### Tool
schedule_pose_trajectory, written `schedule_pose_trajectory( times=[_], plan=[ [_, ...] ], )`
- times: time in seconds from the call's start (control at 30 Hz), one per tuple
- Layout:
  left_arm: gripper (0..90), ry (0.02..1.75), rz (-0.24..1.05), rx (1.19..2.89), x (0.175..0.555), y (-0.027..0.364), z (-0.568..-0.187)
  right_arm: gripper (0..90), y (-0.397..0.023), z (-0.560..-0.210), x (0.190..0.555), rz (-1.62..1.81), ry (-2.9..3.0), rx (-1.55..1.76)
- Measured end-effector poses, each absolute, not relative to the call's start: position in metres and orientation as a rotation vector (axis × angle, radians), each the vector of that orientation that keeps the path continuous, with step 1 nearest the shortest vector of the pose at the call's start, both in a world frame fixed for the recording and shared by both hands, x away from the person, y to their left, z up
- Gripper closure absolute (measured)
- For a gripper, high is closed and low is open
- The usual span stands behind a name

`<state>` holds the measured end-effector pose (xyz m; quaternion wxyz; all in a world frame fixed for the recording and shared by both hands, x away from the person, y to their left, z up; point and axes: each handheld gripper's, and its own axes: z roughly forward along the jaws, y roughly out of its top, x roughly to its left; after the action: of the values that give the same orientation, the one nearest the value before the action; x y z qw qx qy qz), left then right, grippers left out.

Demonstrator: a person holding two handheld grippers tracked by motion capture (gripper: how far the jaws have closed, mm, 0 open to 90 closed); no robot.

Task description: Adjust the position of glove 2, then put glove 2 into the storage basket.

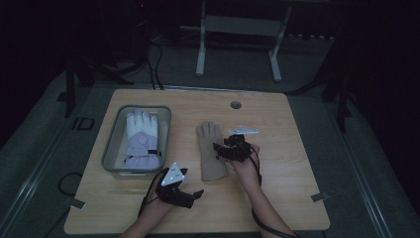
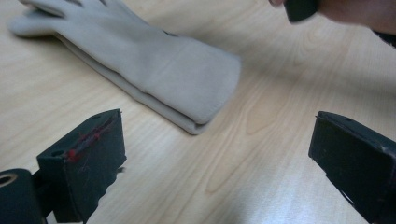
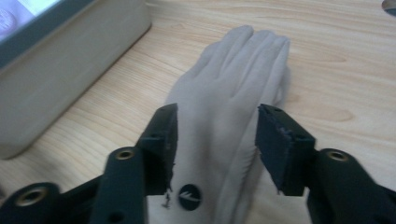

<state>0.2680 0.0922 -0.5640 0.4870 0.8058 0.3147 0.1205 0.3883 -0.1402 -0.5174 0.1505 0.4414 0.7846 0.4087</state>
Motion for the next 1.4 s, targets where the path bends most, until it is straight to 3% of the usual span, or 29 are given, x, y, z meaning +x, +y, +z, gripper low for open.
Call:
schedule_pose_trajectory(
  times=[0.23, 0.37, 0.4, 0.83, 1.13, 1.17, 1.23, 1.27, 1.3, 1.33, 1.4],
  plan=[
    [4.7, 0.664, 0.287, 2.05, 0.279, 0.077, -0.558, 40.2, -0.142, -0.516, 0.415, 1.181, 2.307, 1.298],
    [9.1, 0.623, 0.309, 2.081, 0.289, 0.066, -0.553, 39.7, -0.139, -0.522, 0.43, 1.173, 2.326, 1.345],
    [13.8, 0.612, 0.313, 2.082, 0.291, 0.064, -0.552, 39.4, -0.138, -0.524, 0.433, 1.171, 2.325, 1.359],
    [14.7, 0.581, 0.322, 2.302, 0.321, 0.036, -0.554, 36.4, -0.128, -0.546, 0.458, 1.088, 2.389, 1.488],
    [36.3, 0.619, 0.307, 2.366, 0.33, 0.035, -0.559, 43.2, -0.127, -0.549, 0.46, 1.055, 2.42, 1.503],
    [42.3, 0.623, 0.332, 2.372, 0.331, 0.035, -0.559, 52.0, -0.127, -0.549, 0.459, 1.038, 2.429, 1.503],
    [43.8, 0.616, 0.351, 2.387, 0.331, 0.034, -0.559, 54.9, -0.126, -0.548, 0.459, 1.036, 2.431, 1.511],
    [51.1, 0.613, 0.386, 2.408, 0.331, 0.032, -0.558, 60.7, -0.125, -0.547, 0.459, 1.033, 2.436, 1.534],
    [56.2, 0.613, 0.386, 2.408, 0.331, 0.032, -0.558, 60.7, -0.125, -0.547, 0.459, 1.033, 2.436, 1.534],
    [56.2, 0.622, 0.403, 2.415, 0.332, 0.031, -0.557, 64.5, -0.125, -0.547, 0.458, 1.028, 2.434, 1.528],
    [72.2, 0.643, 0.423, 2.414, 0.333, 0.03, -0.557, 70.3, -0.123, -0.545, 0.457, 1.021, 2.432, 1.513]
  ],
)
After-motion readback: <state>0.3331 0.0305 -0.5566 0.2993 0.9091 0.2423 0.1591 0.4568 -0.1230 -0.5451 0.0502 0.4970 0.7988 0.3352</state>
